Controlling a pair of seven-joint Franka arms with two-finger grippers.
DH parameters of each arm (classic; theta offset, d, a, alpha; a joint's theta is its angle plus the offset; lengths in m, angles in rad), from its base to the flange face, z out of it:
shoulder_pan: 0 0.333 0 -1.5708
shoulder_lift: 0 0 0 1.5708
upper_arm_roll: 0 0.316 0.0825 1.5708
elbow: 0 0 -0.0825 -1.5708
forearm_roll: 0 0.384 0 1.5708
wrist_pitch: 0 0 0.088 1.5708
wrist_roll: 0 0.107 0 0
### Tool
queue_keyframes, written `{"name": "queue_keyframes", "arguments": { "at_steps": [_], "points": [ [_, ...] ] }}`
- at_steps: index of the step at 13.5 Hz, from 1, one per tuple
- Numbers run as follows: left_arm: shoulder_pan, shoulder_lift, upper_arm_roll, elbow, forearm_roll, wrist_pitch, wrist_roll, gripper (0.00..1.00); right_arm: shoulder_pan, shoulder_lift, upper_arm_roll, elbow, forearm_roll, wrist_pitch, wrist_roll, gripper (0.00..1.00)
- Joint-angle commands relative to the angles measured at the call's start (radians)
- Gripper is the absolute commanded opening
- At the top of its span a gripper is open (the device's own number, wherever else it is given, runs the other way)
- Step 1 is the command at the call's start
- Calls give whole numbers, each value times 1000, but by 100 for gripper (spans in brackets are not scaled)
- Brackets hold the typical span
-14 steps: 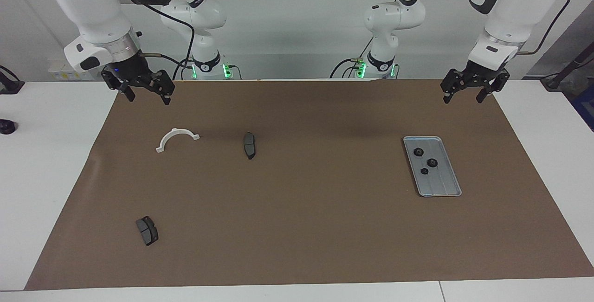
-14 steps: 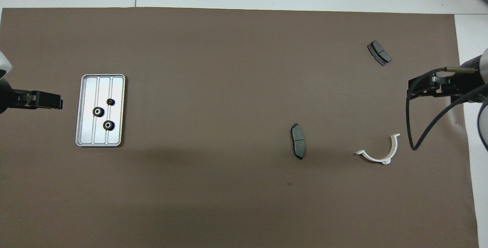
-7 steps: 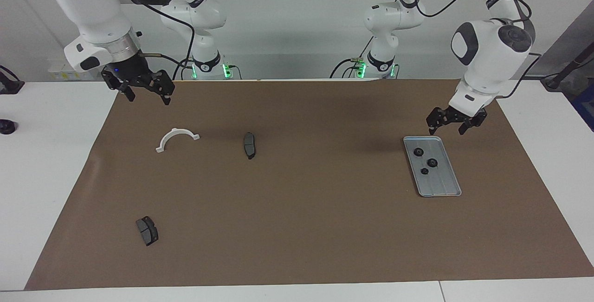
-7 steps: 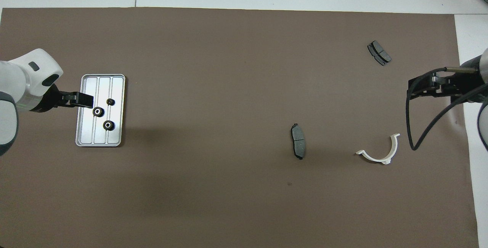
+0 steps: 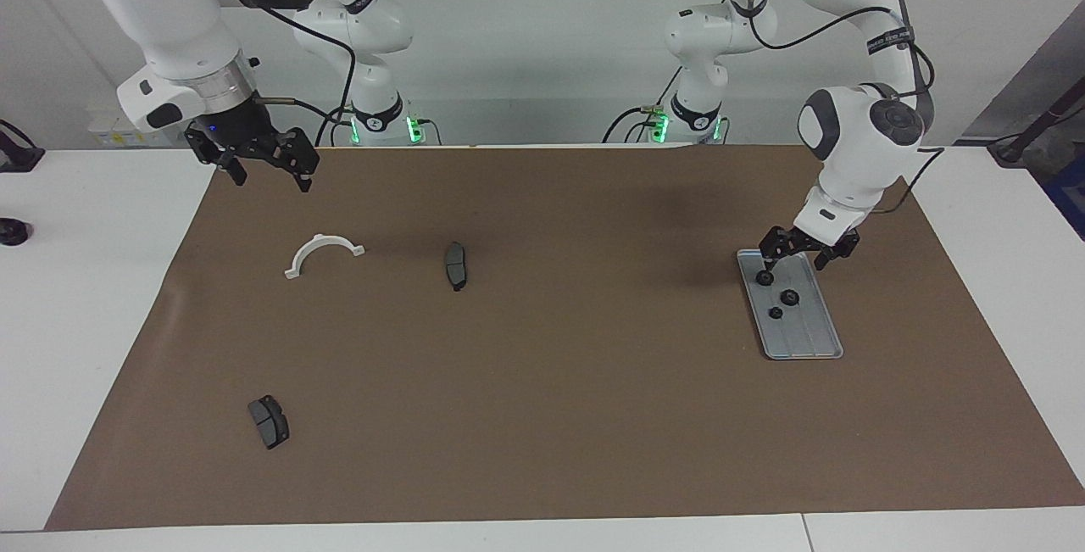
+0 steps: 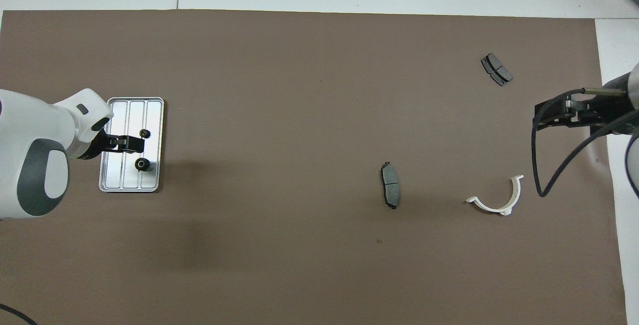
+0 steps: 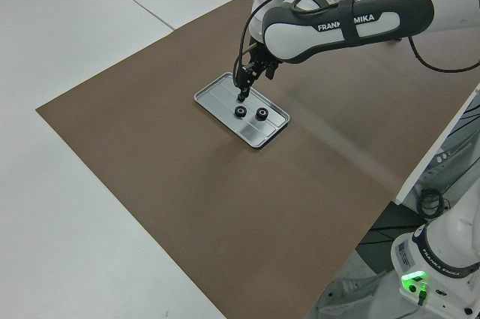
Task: Place bearing gear from tray to pile
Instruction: 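Lower the left gripper onto a black gear in the tray and grasp it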
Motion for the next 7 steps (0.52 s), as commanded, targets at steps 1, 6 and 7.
{"name": "queue_keyframes", "arguments": {
  "at_steps": [1,6,7],
  "points": [
    [12,20,-6,-56,-11,60,0,100,-4,-21,1,-26,19,20,-12,100],
    [14,46,-6,-86,-13,96,0,97,-4,-21,1,-26,19,20,-12,100],
    [14,52,-6,-86,-13,106,-1,92,-4,-21,1,-26,19,20,-11,100]
  ]
}}
